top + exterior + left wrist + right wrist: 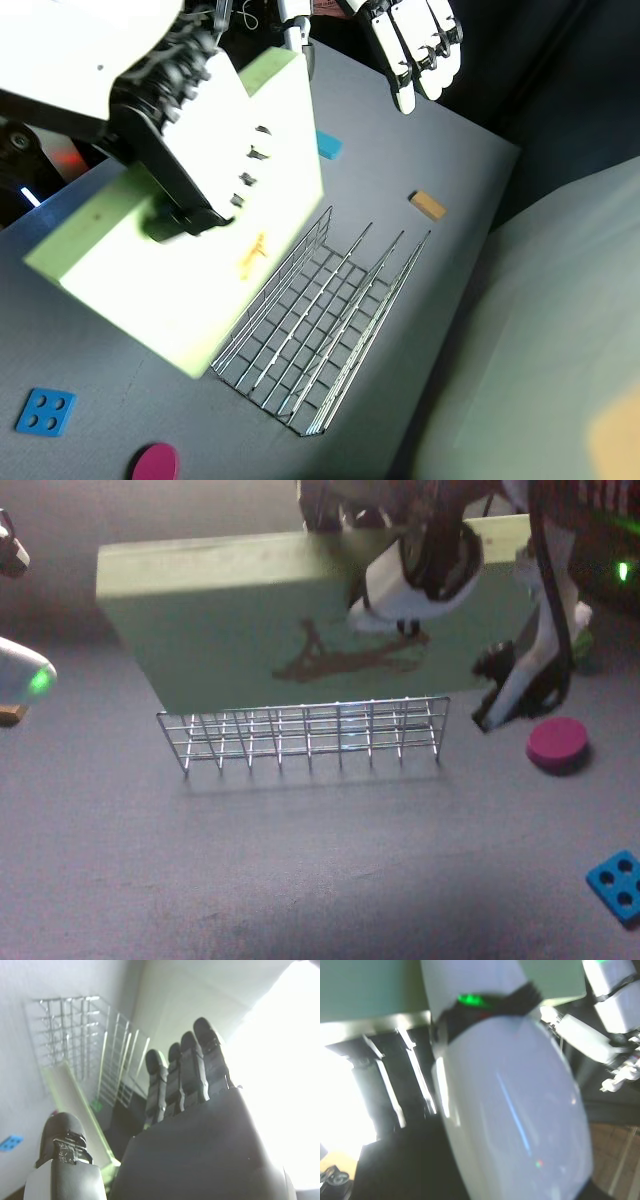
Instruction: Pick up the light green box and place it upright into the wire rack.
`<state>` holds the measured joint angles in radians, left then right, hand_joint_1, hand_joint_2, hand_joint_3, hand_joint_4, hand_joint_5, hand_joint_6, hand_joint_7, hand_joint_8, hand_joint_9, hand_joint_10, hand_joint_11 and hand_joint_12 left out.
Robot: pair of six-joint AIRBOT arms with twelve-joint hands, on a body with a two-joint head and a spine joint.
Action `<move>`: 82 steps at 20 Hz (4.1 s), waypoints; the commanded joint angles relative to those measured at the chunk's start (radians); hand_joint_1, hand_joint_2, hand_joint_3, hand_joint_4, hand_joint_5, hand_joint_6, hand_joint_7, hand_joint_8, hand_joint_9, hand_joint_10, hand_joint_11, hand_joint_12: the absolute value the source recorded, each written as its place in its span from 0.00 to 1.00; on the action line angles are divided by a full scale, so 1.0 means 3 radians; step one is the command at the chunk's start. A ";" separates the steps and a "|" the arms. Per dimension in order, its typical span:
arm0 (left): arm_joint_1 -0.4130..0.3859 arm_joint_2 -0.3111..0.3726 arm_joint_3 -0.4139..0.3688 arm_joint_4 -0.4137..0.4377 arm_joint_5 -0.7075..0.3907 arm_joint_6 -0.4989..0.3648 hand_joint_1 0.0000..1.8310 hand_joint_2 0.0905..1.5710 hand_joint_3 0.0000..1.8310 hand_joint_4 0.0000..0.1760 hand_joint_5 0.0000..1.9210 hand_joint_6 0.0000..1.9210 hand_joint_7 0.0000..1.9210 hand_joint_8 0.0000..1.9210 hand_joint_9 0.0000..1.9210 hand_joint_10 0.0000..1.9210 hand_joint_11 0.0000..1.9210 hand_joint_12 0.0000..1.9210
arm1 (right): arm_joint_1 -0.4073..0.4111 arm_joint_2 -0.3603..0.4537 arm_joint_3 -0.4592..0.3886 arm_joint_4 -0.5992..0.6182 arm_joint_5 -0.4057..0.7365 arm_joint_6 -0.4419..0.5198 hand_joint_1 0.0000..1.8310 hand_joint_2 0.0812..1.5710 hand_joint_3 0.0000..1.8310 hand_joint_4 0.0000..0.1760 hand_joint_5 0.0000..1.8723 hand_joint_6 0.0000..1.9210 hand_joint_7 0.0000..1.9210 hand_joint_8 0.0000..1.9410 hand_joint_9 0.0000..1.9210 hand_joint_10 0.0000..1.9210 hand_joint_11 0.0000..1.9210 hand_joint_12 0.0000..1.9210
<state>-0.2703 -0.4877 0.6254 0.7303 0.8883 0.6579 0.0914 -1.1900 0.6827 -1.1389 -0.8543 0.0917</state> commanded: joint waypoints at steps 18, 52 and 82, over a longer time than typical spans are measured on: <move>-0.0053 0.0002 0.0074 0.0278 -0.0236 0.0071 0.11 0.68 0.00 0.00 0.05 0.00 0.05 0.00 0.05 0.00 0.00 0.22 | -0.0158 -0.0572 0.0630 -0.0603 0.0223 0.0081 0.69 0.68 0.00 0.00 0.52 0.44 0.58 0.51 0.55 0.52 0.49 0.71; -0.0042 0.0004 0.0037 0.0272 -0.0226 0.0071 0.09 0.67 0.00 0.00 0.07 0.00 0.05 0.00 0.05 0.00 0.00 0.23 | -0.0208 -0.0535 0.0594 -0.0424 0.0190 0.0030 0.70 0.69 0.00 0.00 0.49 0.48 0.56 0.51 0.53 0.58 0.50 0.71; -0.0057 0.0004 0.0026 0.0211 -0.0181 0.0071 0.10 0.68 0.00 0.00 0.07 0.00 0.06 0.00 0.05 0.00 0.00 0.24 | -0.0733 -0.0931 0.1355 -0.0182 0.0652 0.0082 0.69 0.68 0.00 0.00 0.51 0.45 0.57 0.51 0.53 0.53 0.48 0.72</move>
<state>-0.2745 -0.4877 0.6384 0.7391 0.8989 0.6765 -0.1356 -1.4670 1.0870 -1.1343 -0.6922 0.1146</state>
